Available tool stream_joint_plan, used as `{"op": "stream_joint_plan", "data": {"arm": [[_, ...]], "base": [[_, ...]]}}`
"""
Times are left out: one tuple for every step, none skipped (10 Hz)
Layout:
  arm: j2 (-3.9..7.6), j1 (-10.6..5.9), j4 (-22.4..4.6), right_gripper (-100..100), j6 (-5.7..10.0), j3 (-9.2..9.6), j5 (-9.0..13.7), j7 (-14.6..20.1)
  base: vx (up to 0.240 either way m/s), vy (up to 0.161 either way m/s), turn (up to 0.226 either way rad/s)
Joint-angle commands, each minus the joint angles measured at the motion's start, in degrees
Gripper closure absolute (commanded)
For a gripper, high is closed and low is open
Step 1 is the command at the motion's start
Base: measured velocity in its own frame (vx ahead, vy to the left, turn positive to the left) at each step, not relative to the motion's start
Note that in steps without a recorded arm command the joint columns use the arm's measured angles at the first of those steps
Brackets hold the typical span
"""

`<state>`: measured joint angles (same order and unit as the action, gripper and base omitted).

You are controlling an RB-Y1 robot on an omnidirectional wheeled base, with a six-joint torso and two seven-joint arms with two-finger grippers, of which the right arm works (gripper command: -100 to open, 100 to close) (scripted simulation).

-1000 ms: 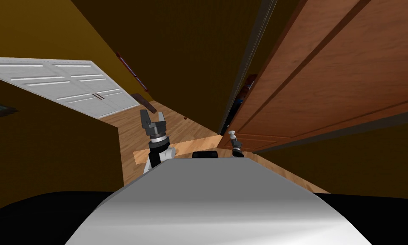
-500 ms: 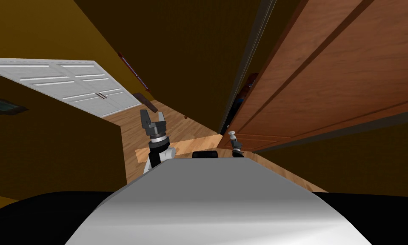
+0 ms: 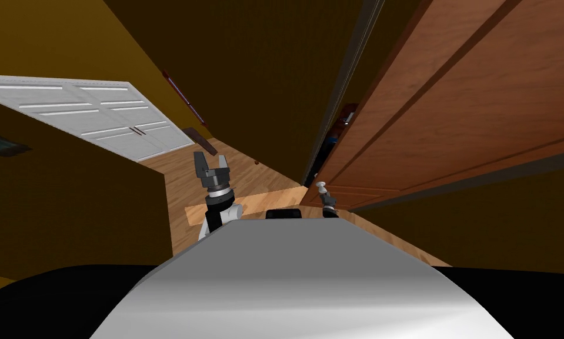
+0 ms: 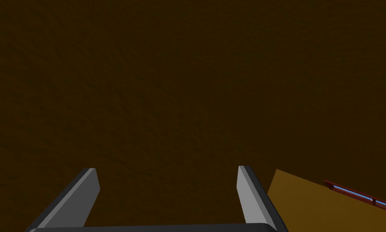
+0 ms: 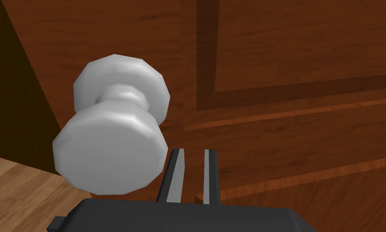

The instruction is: Pull the door open

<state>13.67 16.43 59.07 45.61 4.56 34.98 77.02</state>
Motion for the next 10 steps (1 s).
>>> {"op": "stream_joint_plan", "data": {"arm": [[0.31,-0.52,1.4,-100,-1.81,-0.09,0.4,0.2],[0.74,-0.68,2.3,-100,-3.33,-0.46,0.9,0.2],[1.04,-0.79,2.9,-100,-4.44,-0.73,1.3,0.3],[1.10,-0.81,3.0,-100,-4.64,-0.78,1.4,0.3],[1.44,-0.29,1.9,-100,-4.57,-1.39,1.6,0.4],[1.44,-0.29,1.9,100,-4.57,-1.39,1.6,0.4],[1.44,-0.29,1.9,100,-4.57,-1.39,1.6,0.4],[1.44,-0.29,1.9,100,-4.57,-1.39,1.6,0.4],[1.44,-0.29,1.9,100,-4.57,-1.39,1.6,0.4],[1.44,-0.29,1.9,100,-4.57,-1.39,1.6,0.4]], "base": [[0.018,0.059,-0.056],[0.035,0.084,-0.035],[0.037,0.085,-0.009],[0.027,0.051,-0.014],[0.016,-0.005,-0.033],[0.002,-0.019,-0.005],[-0.003,-0.011,0.007],[0.000,0.000,0.000],[0.000,0.000,0.000],[0.000,0.000,0.000]]}}
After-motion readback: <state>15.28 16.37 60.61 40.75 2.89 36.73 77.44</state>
